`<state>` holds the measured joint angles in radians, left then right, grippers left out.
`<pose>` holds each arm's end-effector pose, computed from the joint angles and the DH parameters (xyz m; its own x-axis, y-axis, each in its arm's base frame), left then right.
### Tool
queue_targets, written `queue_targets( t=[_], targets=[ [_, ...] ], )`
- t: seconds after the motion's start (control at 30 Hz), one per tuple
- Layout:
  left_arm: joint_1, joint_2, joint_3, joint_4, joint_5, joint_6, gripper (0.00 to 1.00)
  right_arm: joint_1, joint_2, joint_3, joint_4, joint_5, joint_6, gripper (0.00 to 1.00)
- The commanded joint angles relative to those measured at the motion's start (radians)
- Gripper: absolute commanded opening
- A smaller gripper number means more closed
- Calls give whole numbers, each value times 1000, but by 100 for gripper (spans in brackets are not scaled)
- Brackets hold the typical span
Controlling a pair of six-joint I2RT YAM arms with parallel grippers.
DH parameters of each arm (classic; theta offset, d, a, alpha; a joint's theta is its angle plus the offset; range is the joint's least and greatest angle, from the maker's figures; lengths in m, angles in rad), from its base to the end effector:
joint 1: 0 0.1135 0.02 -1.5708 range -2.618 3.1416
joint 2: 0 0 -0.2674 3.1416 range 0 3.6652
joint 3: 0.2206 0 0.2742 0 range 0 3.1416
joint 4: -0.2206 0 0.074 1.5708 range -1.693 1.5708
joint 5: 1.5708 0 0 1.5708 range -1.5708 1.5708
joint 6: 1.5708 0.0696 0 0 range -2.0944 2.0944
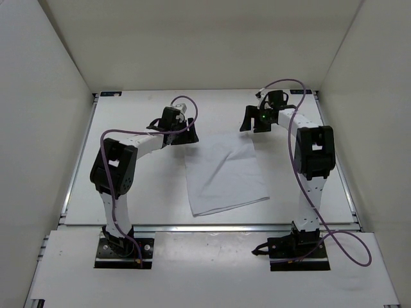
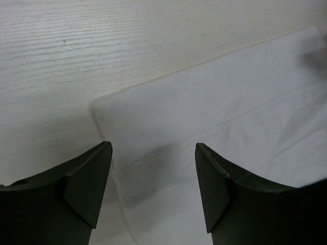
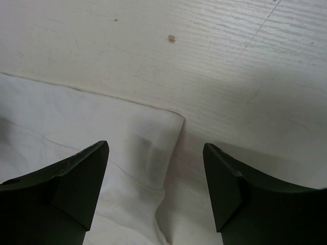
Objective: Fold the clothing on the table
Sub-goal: Fold the skirt
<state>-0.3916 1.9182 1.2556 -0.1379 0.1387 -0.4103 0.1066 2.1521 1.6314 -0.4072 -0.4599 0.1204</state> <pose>0.4200 -0.1839 0.1451 -0.7946 -0.0993 -0.5990 0.1636 0.9150 -0.3688 0.5043 0.0850 0.1468 -0.8333 0.0191 -0.5525 -0.2617 0.8667 0.4247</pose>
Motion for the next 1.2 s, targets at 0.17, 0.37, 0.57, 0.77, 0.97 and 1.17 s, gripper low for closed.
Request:
queue_targets(
  t=[0.17, 0.37, 0.57, 0.77, 0.97, 1.17],
  targets=[
    [28, 53, 18, 37, 51, -53, 75, 21, 17, 45, -67, 23, -38, 62],
    [19, 90, 36, 37, 71, -70, 68, 5, 38, 39, -55, 4, -31, 45],
    [30, 107, 39, 55, 82, -88, 67, -5, 68, 62, -73, -9, -38, 39],
    [22, 143, 85, 54, 99, -93, 47, 2, 84, 87, -94, 1, -44, 11],
    [16, 156, 160, 17, 90, -59, 0, 16, 89, 180, -133, 0, -54, 0],
    [23, 108, 390, -101, 3, 74, 0, -24, -10, 418, -170, 27, -45, 0]
  ],
)
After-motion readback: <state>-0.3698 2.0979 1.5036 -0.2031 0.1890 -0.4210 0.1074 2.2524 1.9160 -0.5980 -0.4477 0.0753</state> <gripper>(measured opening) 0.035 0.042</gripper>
